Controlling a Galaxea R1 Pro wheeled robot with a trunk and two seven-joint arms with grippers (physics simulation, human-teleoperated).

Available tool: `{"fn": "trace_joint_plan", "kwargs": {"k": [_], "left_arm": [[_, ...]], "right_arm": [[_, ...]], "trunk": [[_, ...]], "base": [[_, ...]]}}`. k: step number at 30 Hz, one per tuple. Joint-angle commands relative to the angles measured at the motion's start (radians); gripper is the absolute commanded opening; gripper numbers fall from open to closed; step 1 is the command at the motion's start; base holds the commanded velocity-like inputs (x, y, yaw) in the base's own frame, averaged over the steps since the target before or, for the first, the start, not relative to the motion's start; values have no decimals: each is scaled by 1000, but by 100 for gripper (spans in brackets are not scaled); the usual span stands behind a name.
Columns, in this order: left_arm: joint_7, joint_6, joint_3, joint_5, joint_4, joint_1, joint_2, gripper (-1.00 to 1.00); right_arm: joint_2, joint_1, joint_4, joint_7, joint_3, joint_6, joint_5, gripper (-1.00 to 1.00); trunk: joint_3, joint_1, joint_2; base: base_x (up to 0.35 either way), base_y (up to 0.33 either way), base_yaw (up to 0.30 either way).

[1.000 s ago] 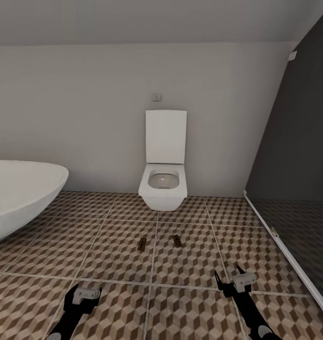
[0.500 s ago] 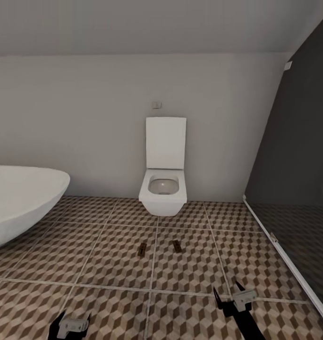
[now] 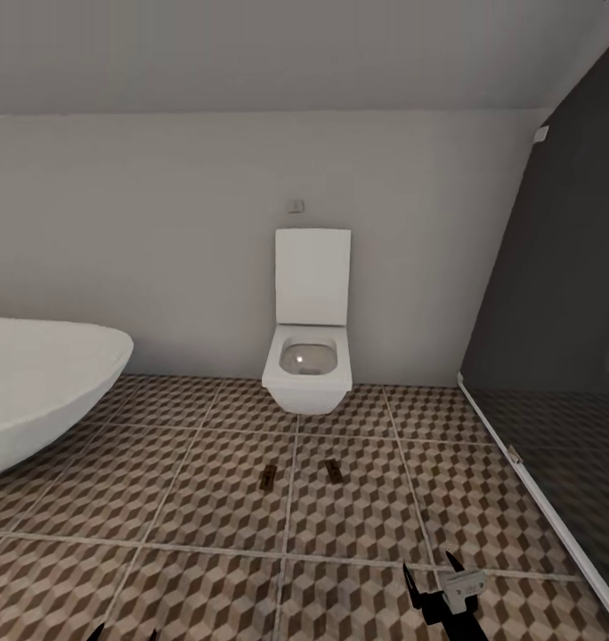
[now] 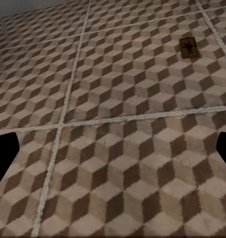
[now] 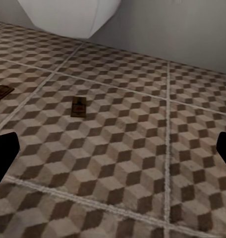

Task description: Take the four mousetraps from the cabinet in the bathroom and place them on the bathroom floor. Make sure all four end up on the same floor surface, and ensure that at least two of them are either under or directly next to the same bathroom sink.

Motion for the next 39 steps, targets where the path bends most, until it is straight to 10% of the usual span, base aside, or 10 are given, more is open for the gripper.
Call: {"fn": "trace_joint_plan", "kwargs": {"k": [1, 39], "left_arm": [[6, -10, -9, 3, 9, -1, -1, 100], [6, -32, -9, 3, 39, 3, -13, 100]], "right_arm": [[1, 0, 4, 1, 9, -8, -10, 100], [26, 0, 19, -2, 9, -30, -8, 100]], "trunk": [[2, -4, 7], [121, -150, 273]], "base": [[0, 0, 0], [0, 0, 0]]}}
